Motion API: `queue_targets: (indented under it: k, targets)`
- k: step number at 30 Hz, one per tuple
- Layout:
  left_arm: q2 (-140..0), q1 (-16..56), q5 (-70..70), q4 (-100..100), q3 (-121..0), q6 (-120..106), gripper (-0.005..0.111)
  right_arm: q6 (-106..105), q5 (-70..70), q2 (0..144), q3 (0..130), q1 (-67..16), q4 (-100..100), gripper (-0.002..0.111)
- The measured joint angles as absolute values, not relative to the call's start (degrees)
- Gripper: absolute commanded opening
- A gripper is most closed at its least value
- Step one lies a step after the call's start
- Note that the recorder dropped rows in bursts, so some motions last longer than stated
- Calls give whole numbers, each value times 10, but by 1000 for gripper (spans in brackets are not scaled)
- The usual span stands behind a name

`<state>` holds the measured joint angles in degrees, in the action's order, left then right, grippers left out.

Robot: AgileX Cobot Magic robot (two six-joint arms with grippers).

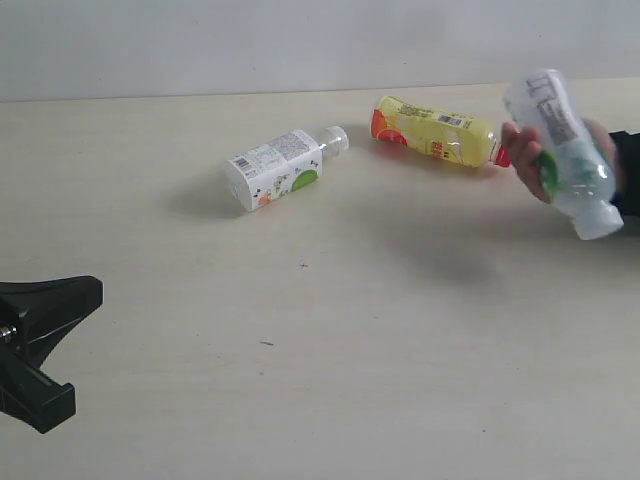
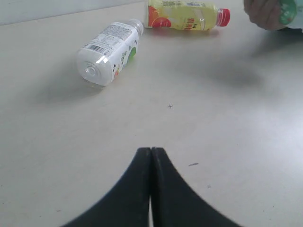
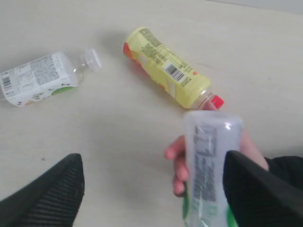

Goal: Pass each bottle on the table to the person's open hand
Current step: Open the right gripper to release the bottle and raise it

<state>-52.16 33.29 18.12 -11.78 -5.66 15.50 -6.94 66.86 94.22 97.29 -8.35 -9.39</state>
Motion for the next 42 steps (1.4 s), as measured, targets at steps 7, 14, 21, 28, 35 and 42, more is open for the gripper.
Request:
queue_targets:
  k: [7, 14, 21, 28, 35, 42]
  targets:
    - [-522, 333, 181, -118, -57, 155, 0, -101, 698, 929, 973, -83, -161, 57]
    - [-522, 333, 181, -118, -57, 155, 0, -135, 685, 928, 973, -83, -175, 57]
    - [-522, 333, 181, -118, -57, 155, 0, -211, 682, 928, 973, -83, -176, 57]
    - [-522, 333, 181, -118, -57, 155, 0, -222, 692, 928, 973, -83, -177, 57]
    - [-522, 333, 181, -118, -57, 155, 0, -223, 692, 928, 973, -83, -179, 57]
    - [-522, 333, 181, -118, -57, 155, 0, -223, 692, 936, 973, -83, -188, 57]
